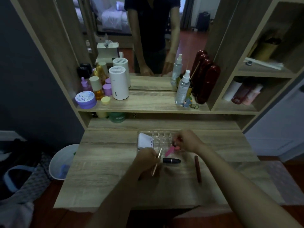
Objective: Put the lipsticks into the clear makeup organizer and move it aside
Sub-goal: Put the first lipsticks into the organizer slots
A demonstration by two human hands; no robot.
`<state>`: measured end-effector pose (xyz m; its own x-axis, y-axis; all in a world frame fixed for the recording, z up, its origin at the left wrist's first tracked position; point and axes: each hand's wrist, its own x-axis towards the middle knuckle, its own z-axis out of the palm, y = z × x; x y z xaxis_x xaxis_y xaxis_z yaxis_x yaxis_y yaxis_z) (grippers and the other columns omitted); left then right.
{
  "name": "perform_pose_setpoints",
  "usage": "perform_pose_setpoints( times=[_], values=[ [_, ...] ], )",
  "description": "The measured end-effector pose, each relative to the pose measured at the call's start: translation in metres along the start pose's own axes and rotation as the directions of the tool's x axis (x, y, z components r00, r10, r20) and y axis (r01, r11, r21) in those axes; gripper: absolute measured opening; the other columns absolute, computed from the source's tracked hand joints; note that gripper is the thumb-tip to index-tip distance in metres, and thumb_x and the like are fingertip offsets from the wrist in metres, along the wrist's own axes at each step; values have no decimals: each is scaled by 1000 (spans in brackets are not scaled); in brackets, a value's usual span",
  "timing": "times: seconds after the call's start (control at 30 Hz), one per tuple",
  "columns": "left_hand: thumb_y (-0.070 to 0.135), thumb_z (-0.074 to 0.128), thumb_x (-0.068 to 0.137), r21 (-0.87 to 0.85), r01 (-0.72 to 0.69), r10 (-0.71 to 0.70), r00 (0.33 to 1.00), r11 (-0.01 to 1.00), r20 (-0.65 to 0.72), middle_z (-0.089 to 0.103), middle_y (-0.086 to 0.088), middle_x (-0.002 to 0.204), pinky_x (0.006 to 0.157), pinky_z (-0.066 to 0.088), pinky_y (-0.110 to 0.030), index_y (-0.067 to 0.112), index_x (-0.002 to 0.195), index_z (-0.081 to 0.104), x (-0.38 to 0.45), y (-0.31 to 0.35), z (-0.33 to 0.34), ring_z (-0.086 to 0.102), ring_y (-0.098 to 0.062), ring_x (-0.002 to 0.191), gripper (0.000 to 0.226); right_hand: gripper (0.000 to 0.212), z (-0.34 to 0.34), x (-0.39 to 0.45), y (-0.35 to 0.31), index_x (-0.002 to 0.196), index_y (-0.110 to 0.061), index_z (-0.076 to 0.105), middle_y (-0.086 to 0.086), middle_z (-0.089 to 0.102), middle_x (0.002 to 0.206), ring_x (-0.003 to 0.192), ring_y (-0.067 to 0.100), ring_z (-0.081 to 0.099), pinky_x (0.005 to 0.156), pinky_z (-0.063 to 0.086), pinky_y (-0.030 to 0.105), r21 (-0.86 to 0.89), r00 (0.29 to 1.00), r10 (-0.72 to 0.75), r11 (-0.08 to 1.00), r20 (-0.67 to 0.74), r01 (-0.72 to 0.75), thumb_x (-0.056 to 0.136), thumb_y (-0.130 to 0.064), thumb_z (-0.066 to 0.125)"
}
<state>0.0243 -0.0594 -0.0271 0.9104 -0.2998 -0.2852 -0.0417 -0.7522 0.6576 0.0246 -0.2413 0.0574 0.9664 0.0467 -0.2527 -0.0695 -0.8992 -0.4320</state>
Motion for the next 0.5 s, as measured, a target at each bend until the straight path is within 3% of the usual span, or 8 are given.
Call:
perform_pose_setpoints(
  times=[0.07,0.13,0.2,0.3,0.4,0.5],
  values=[
    [12,70,76,-103,-5,-5,995,995,-96,70,-9,76,55,43,-13,3,82,71,5,6,-17,59,-14,68,11,11,-10,13,-7,88,-7,67,7,67,89,85,20,61,74,53,33,14,998,-31,999,-61,32,86,0,58],
    [9,72,76,-228,-17,-27,982,974,-186,59,3,60,50,41,-11,10,72,69,13,14,-34,53,-7,56,5,12,-18,26,-14,90,-5,67,7,69,87,82,18,60,66,44,23,20,987,-54,998,-151,58,84,2,59],
    [8,73,76,-284,-51,-21,969,957,-246,53,10,55,50,41,-14,22,63,60,24,21,-49,49,-1,51,23,14,-22,39,-19,91,-1,68,13,73,94,89,24,65,72,44,25,32,978,-60,997,-202,68,82,4,58],
    [3,70,77,-354,-103,-9,953,929,-301,53,9,60,55,42,-17,13,78,60,37,33,-62,49,-2,54,15,17,-21,52,-22,91,-3,69,16,72,99,96,28,66,80,50,32,42,976,-65,996,-206,75,82,4,56],
    [3,69,78,-344,-124,-7,935,931,-354,52,11,63,46,42,-3,12,85,57,49,42,-63,48,1,53,17,21,-18,59,-22,97,-7,71,15,71,106,100,30,65,87,53,37,2,978,-72,997,-196,74,84,1,56],
    [1,70,77,-318,-120,-13,922,941,-387,55,11,63,48,42,2,7,87,61,59,45,-58,50,3,54,15,23,-15,66,-21,105,-9,70,15,70,111,104,30,64,90,53,38,-38,985,-75,997,-153,70,88,-4,55]
  ],
)
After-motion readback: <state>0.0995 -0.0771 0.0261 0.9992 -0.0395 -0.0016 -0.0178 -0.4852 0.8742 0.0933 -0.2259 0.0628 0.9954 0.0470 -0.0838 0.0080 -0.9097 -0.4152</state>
